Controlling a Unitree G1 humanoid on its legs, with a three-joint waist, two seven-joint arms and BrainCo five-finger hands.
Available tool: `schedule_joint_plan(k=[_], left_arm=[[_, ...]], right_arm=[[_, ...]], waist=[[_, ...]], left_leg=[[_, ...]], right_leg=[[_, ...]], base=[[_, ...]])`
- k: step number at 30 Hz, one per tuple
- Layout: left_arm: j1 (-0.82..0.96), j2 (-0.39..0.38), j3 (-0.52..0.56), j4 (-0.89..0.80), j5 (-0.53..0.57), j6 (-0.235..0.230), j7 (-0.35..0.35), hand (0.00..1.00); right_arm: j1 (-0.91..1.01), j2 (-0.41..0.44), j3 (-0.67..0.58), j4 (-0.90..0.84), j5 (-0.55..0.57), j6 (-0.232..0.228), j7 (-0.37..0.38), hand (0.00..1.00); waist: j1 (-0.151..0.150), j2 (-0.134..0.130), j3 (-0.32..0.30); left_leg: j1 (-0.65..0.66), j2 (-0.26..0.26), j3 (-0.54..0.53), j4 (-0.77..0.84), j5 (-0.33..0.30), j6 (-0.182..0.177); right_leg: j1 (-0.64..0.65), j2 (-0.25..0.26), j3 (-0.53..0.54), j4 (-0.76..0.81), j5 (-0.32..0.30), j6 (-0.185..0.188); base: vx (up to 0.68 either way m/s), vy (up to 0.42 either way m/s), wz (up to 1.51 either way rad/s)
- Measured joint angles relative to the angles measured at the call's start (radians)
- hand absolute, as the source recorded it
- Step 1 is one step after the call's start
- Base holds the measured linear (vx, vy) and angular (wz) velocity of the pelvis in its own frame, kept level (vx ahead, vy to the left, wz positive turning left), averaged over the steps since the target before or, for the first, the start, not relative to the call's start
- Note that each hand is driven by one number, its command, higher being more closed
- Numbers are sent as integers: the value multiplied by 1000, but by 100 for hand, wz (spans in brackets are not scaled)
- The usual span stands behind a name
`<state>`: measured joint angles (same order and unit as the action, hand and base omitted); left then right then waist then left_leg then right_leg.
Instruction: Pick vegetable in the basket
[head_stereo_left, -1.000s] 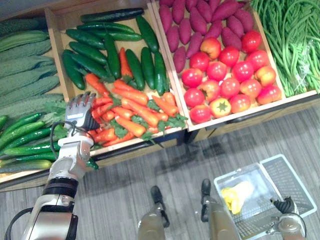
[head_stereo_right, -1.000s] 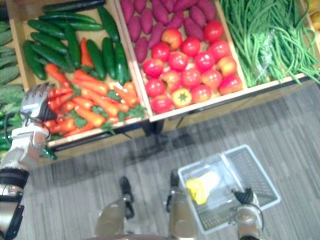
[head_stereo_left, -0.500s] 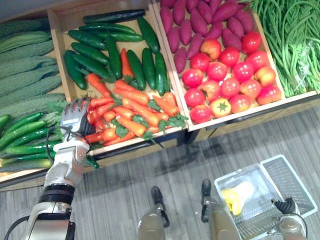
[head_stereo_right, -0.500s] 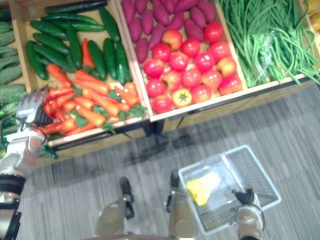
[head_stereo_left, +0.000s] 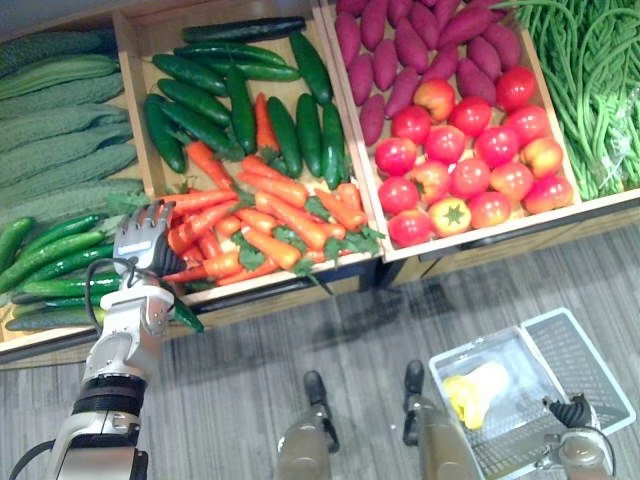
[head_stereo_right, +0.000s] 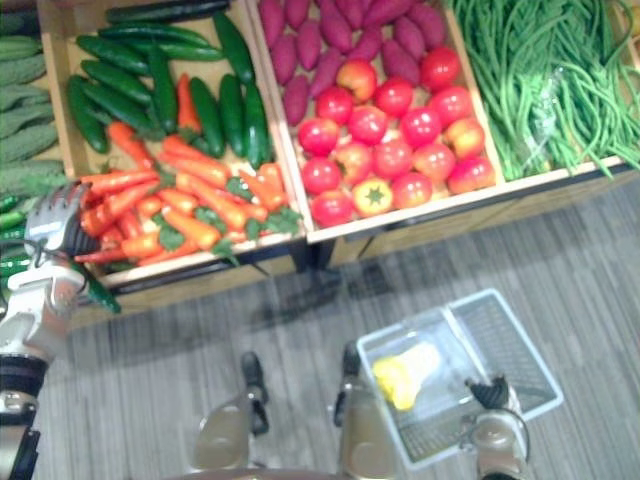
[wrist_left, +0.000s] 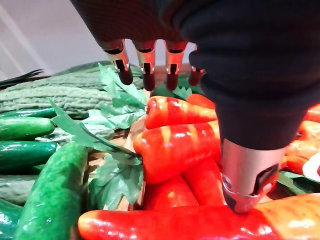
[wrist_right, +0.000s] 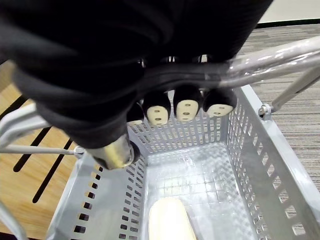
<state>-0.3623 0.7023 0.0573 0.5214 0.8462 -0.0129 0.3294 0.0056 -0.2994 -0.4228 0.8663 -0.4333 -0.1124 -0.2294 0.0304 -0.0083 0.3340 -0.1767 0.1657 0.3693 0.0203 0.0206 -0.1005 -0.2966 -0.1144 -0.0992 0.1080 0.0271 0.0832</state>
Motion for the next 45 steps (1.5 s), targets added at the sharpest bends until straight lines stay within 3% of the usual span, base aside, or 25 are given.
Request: schedule_joint_plan(k=[13,14,22,32,45], left_arm=[[-56,-44,20,46,-1,25,7,0],[-63,-44,20,51,-1,25,10,100],[-129,-44,31,73,0,46,57,100],[-139,-79,8,150,0,45,15,100],[-134,-79,7,108,0,45,6,100]], right_arm=[[-4,0,11,-37,0,0,1,100],[-4,0,16,-37,0,0,1,100],[-5,0,40,-52,0,-1,1,100],[3,0,40,-65,0,-1,1,100],[28,4,41,-66,0,0,1,100]], waist=[[0,-4,3],[1,-6,5],[3,-14,10],[-2,-16,11],[-1,-21,8]], left_leg=[[-35,5,5,7,-2,-1],[-36,5,5,9,-3,-2],[-47,6,31,18,-9,0],[-45,25,46,42,-17,-1],[-45,31,52,53,-18,-2]], right_leg=[[-33,2,1,0,2,2],[-34,2,1,-1,2,2],[-48,2,25,-18,21,5],[-33,8,41,-42,45,7],[-29,11,42,-42,48,8]], base=[[9,0,0],[0,0,0],[10,3,-8],[-10,-8,-4],[0,0,0]])
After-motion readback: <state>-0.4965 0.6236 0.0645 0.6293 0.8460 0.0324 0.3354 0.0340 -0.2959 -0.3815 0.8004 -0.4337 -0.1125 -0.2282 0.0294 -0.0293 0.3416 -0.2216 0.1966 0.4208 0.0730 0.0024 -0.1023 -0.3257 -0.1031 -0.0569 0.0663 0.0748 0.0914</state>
